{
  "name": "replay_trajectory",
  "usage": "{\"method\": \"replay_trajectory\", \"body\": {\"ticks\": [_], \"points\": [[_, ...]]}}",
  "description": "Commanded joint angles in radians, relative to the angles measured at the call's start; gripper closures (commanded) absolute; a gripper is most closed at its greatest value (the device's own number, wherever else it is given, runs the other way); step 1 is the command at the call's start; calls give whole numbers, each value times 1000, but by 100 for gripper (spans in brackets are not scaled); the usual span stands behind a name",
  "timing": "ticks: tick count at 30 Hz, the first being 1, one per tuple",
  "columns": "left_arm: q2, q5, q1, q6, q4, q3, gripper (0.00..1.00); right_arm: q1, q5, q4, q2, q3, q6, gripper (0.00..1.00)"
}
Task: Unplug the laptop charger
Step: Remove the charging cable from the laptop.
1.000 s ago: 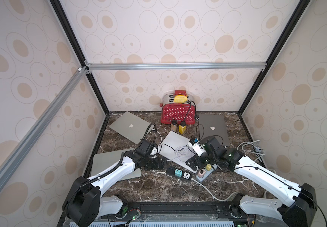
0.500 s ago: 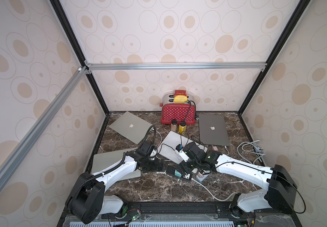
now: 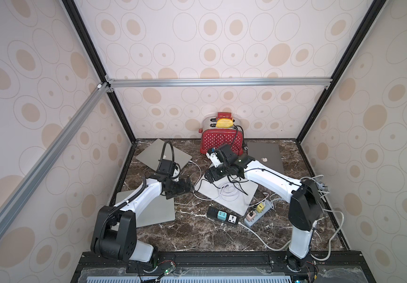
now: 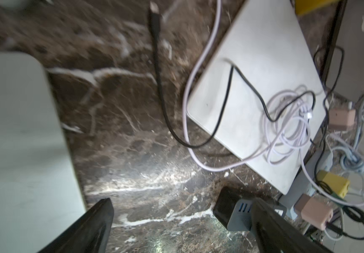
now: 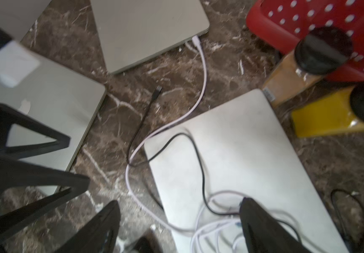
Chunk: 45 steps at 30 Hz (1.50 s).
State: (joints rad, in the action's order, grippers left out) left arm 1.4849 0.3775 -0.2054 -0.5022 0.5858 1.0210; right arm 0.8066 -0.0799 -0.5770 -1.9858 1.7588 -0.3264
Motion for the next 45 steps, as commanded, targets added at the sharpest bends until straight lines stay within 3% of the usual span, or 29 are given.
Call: {"method": "replay_trajectory", "body": {"ticks": [1,5,7,9,15,29,38,45], "points": [[85,-89,11,89,92,176,1,-18,-44,-137,-188,263,38,12],[210,-140,31,118,133,333,1,-36,-41,-328,-487,728,64,12],[259,-155,45,120,139,387,1,-54,-69,-375,-600,895,52,14],[310,-164,59,121,144,436,1,-74,-105,-366,-660,955,30,15],[433,-205,81,159,194,559,1,-89,-195,-201,-669,814,-6,17],[459,-229,85,185,210,551,1,-68,-228,-145,-781,855,-69,31],[478,-220,84,189,208,562,1,-49,-197,-130,-823,855,-86,53],[564,-298,85,241,283,686,1,-29,-103,-178,-831,854,-57,66]]}}
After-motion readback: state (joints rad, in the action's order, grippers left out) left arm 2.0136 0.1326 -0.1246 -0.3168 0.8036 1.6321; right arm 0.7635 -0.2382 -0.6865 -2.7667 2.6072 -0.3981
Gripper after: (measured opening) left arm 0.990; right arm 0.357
